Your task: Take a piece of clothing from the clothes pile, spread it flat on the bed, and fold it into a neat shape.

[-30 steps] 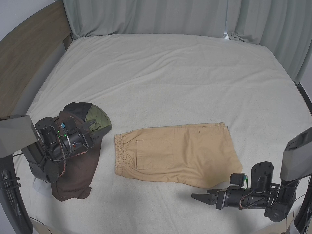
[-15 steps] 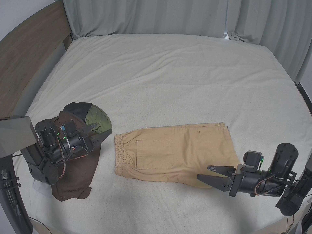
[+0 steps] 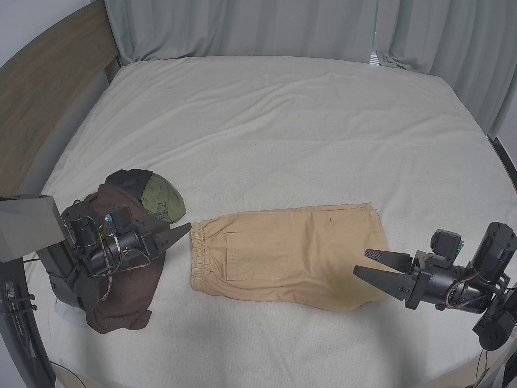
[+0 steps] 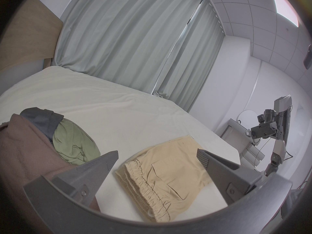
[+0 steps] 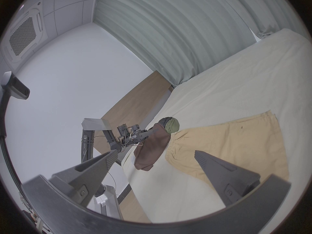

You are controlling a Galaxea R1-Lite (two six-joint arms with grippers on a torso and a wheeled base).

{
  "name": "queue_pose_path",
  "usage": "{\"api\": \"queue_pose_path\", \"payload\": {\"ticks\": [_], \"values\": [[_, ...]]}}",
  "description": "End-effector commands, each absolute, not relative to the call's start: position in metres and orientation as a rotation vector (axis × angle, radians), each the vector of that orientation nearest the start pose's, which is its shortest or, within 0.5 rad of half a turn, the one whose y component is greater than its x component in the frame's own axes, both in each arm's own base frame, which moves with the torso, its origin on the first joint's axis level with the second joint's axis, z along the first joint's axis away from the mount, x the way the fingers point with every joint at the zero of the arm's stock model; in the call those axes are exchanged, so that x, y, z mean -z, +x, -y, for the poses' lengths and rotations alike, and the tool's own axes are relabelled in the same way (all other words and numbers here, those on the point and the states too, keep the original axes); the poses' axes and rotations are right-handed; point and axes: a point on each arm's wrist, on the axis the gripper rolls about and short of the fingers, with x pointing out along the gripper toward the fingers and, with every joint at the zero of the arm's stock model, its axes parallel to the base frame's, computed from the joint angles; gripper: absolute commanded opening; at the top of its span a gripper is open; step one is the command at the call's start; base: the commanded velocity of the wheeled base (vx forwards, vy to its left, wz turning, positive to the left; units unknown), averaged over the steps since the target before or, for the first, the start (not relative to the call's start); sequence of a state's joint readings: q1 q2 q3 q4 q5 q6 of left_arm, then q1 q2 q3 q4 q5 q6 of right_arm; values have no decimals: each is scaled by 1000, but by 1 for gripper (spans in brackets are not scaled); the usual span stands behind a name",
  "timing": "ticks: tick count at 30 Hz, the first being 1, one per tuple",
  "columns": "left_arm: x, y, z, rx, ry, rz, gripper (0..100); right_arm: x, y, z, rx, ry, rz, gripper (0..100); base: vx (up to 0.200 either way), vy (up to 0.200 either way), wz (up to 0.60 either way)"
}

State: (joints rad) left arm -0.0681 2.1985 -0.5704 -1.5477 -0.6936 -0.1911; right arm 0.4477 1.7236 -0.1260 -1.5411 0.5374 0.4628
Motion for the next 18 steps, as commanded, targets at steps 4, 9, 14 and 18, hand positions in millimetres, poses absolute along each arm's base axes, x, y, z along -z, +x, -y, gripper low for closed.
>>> {"api": "queue_pose_path", "payload": {"ticks": [4, 9, 14, 18], "values": [[-49, 337, 40, 766, -214, -173, 100, -110, 190, -102, -944, 419, -300, 100, 0, 0, 0], [-48, 337, 40, 765, -219, -180, 100, -110, 190, -102, -943, 408, -295, 100, 0, 0, 0], [-38, 338, 42, 776, -237, -215, 100, -109, 190, -101, -938, 409, -299, 100, 0, 0, 0], [-33, 339, 42, 771, -290, -246, 100, -108, 190, -101, -938, 408, -306, 100, 0, 0, 0]]}}
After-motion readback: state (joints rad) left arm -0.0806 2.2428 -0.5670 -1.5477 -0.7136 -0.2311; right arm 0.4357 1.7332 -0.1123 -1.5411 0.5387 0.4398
